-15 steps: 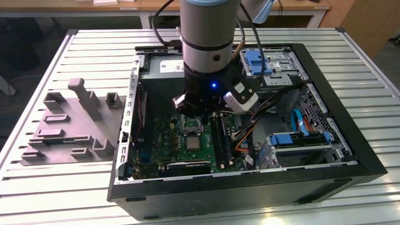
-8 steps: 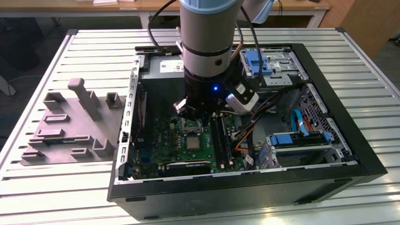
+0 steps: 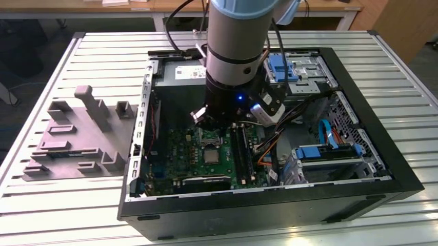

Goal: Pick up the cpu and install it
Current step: 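Close the cpu cover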

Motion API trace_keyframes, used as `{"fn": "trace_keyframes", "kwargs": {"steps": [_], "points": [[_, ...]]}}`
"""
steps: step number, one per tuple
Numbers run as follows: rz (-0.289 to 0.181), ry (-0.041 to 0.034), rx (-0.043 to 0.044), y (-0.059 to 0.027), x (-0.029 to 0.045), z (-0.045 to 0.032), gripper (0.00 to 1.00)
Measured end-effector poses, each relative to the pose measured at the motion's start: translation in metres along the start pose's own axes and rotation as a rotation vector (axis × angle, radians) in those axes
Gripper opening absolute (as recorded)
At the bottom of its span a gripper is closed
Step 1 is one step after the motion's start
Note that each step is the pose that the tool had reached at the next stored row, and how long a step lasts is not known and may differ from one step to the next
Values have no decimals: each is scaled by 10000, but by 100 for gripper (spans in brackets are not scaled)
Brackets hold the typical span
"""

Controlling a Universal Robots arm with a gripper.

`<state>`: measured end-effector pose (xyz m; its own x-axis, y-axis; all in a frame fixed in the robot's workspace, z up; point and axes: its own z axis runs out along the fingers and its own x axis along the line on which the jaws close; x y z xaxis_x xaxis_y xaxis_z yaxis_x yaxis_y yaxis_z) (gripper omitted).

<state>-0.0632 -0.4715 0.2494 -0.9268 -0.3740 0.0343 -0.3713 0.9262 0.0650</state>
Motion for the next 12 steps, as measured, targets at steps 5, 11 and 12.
{"fn": "trace_keyframes", "kwargs": {"steps": [5,11,12], "points": [[-677,-17,-247,-1,-5,25,11],[-1594,-46,-169,-5,-6,76,11],[-1713,-64,-153,-6,-7,83,11]]}}
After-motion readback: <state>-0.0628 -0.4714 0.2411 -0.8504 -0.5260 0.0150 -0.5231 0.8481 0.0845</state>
